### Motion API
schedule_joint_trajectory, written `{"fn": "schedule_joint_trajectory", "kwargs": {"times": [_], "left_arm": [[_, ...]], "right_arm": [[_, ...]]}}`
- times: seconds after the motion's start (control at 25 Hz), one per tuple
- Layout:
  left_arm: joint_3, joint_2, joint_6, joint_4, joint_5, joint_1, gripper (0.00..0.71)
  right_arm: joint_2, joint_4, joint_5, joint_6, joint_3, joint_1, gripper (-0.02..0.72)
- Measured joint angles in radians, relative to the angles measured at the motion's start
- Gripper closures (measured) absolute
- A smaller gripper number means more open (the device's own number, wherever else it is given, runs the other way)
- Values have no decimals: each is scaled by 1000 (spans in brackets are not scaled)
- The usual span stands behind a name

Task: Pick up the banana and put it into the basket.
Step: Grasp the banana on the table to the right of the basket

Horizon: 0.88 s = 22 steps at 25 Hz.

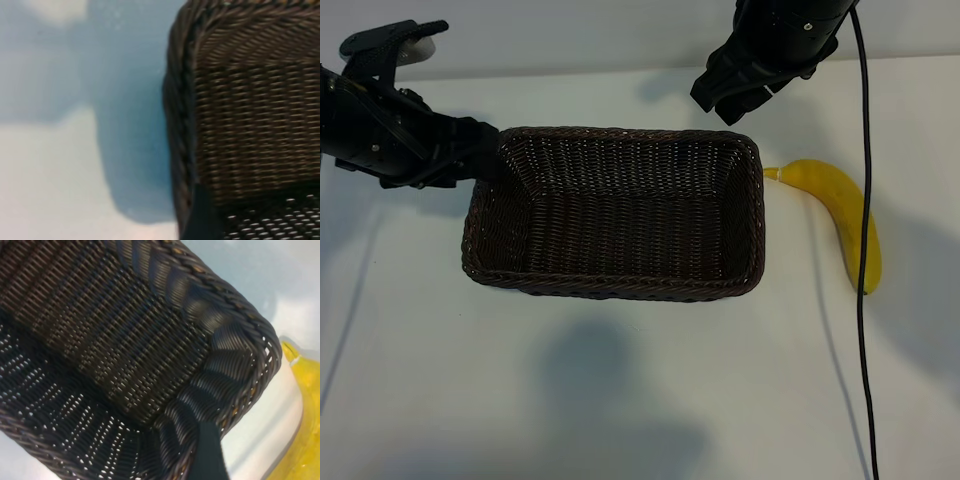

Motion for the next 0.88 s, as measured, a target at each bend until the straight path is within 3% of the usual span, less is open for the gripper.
{"fn": "schedule_joint_trajectory", "kwargs": {"times": [0.16, 0.32, 0.44, 0.68, 0.88], "left_arm": [[0, 0, 104, -137, 17, 0, 115], [0, -1, 171, -212, 22, 0, 115], [0, -1, 178, -216, 24, 0, 115], [0, -1, 182, -217, 25, 0, 115], [0, -1, 186, -217, 25, 0, 115]], "right_arm": [[0, -50, 0, 30, 0, 0, 150], [0, -184, 0, 67, 0, 0, 150], [0, -229, 0, 73, 0, -5, 147], [0, -206, 0, 74, 0, -92, 132], [0, -75, -1, 29, 7, -209, 130]]}}
